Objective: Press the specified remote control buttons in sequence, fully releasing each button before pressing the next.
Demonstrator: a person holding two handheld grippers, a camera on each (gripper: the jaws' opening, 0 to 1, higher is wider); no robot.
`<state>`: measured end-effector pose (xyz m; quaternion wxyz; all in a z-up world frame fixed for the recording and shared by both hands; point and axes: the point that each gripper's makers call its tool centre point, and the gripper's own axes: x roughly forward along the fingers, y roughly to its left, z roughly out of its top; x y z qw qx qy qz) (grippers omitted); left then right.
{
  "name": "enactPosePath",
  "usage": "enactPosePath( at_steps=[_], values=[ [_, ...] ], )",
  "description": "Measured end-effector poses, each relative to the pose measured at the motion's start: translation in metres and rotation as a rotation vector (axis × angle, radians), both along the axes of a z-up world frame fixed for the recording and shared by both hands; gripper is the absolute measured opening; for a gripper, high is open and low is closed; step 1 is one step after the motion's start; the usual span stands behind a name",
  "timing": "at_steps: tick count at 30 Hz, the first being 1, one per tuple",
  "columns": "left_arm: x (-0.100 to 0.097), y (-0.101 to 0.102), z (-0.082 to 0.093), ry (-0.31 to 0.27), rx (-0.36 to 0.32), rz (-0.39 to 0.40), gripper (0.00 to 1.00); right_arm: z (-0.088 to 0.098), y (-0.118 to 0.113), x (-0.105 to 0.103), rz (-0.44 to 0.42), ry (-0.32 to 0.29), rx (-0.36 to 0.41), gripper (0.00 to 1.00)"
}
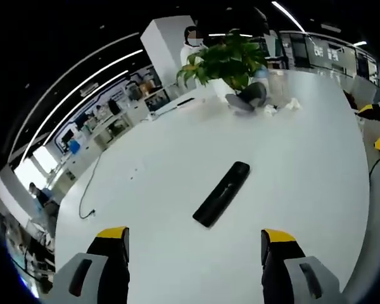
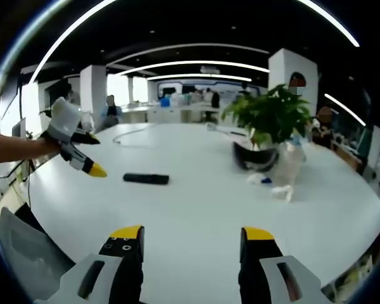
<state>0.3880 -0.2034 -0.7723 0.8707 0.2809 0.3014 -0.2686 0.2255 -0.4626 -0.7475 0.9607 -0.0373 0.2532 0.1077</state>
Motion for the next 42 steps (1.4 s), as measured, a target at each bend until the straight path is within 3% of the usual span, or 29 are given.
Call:
enactPosePath(
  at_steps=[19, 28, 42],
  values=[
    [0.022, -0.018, -0.043, 0.085, 0.174, -0.170, 0.86, -0.001, 0.000, 0.001, -0.004, 0.007, -0.006, 0.59],
    [0.029, -0.021, -0.053, 0.075, 0.255, -0.217, 0.85, -0.002, -0.001, 0.001, -0.005, 0.011, -0.011, 0.59],
    [0.035, -0.029, -0.069, 0.098, 0.309, -0.276, 0.85, -0.002, 0.000, 0.001, -0.005, 0.012, -0.012, 0.59]
  ],
)
